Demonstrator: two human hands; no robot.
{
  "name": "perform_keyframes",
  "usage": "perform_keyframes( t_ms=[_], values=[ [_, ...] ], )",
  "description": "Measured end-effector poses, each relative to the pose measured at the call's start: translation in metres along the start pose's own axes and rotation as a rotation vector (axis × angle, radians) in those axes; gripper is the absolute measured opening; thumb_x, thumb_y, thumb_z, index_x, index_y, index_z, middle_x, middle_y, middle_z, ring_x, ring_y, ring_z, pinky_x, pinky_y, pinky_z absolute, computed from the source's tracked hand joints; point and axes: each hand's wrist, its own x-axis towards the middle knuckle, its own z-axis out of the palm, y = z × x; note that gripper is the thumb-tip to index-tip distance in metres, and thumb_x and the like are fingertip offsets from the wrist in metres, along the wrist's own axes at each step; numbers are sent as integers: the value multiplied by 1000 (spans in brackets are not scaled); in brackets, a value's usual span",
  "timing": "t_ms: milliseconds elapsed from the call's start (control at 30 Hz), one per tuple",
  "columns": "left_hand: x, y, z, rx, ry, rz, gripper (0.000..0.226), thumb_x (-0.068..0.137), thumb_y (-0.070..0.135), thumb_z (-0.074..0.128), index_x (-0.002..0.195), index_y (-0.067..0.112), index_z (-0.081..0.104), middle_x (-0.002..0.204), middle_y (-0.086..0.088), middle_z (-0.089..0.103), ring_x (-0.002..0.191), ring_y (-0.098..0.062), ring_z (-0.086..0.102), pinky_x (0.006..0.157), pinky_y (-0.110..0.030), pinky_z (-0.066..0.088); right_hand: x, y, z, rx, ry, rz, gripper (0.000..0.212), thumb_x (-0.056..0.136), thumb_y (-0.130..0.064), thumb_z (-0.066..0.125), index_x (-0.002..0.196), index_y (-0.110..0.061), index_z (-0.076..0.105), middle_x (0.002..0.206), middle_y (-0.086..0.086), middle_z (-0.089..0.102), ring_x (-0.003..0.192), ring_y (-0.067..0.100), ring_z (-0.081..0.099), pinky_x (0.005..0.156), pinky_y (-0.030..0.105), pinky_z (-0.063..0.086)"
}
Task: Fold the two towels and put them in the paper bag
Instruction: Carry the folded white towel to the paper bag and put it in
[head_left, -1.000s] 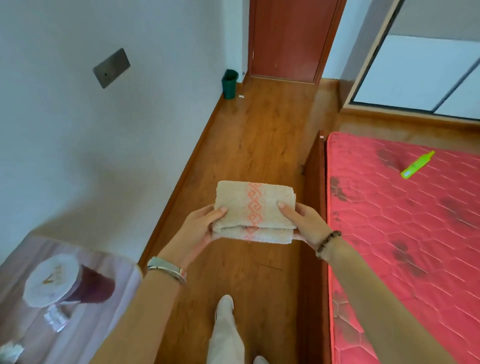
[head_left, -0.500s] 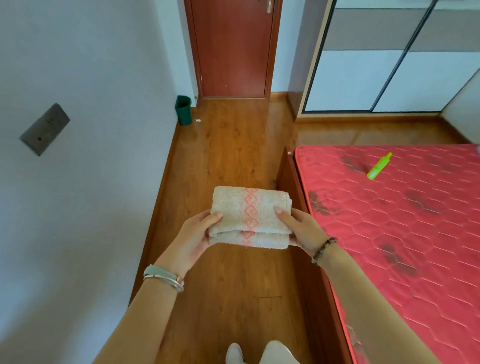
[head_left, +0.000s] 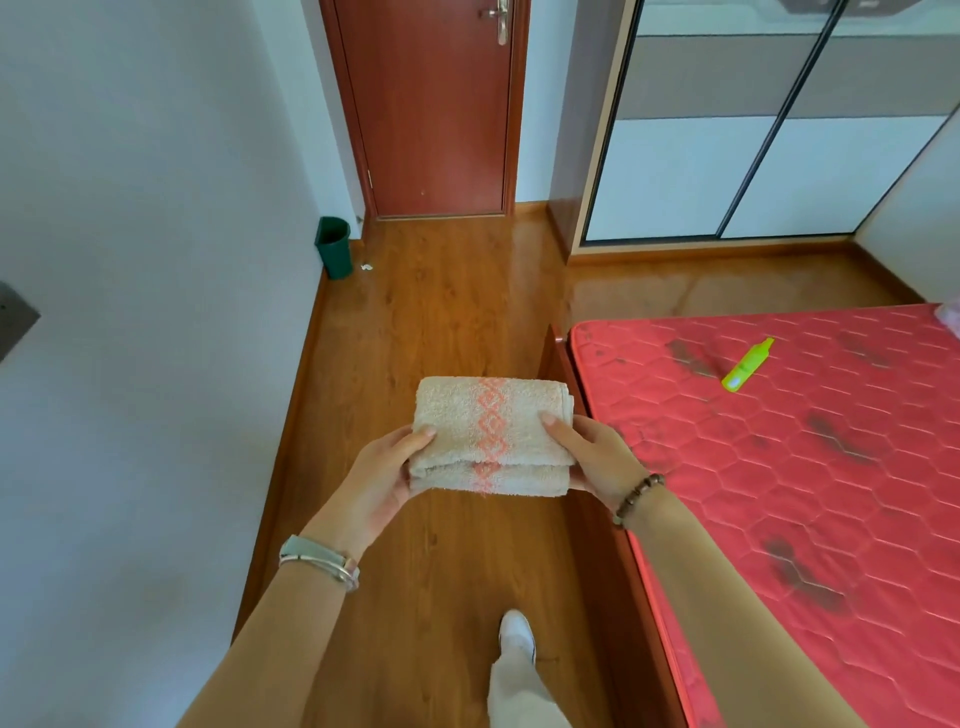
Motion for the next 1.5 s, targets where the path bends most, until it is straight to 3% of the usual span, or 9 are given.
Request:
perform_keyframes(
  t_ms=[133,267,533,700,900,1233,1500],
  values=[
    [52,23,10,5,0,12,51,81,31,67,122,0,63,105,-11,70,97,-19,70,66,-22,56,51,-25,-18,11,-13,-11,36,91,-40,61,113,-11,62,115,8,70,100,21,71,86,44,59],
    [100,46,21,28,-6,22,47,84,30,66,123,3,65,114,-14,71,106,-24,69,73,-26,58,98,-50,-37,26,-22,-1,38,92,-41,60,115,-11,62,114,7,70,101,21,71,87,45,58],
    [181,87,31,44,-8,23,46,86,29,64,126,6,64,115,-11,71,108,-23,69,77,-27,58,180,-87,-61,24,-30,6,41,91,-44,61,114,-11,63,113,8,72,98,20,72,86,41,59],
    [230,105,24,40,-26,21,33,92,22,59,115,-1,64,97,-9,73,89,-17,72,68,-23,57,228,-104,-65,34,-30,27,39,92,-42,59,117,-12,62,113,6,72,100,19,72,87,43,58],
    [302,138,8,29,-38,-34,42,94,24,60,129,0,62,125,-19,67,115,-29,66,97,-38,55,296,-128,-65,12,3,30,42,90,-45,61,115,-11,63,113,8,72,100,22,72,89,47,57],
    [427,243,-27,119,-36,-45,35,99,23,57,126,3,63,114,-12,70,106,-22,69,78,-26,57,437,-183,-35,128,62,72,38,90,-42,61,117,-15,60,119,7,69,104,23,70,90,48,57],
    [508,298,-47,116,-65,-56,33,99,21,57,128,5,62,120,-13,69,110,-23,69,78,-27,58,516,-218,-24,165,103,67,40,90,-43,61,119,-16,60,122,7,67,108,24,68,91,50,56]
  ],
)
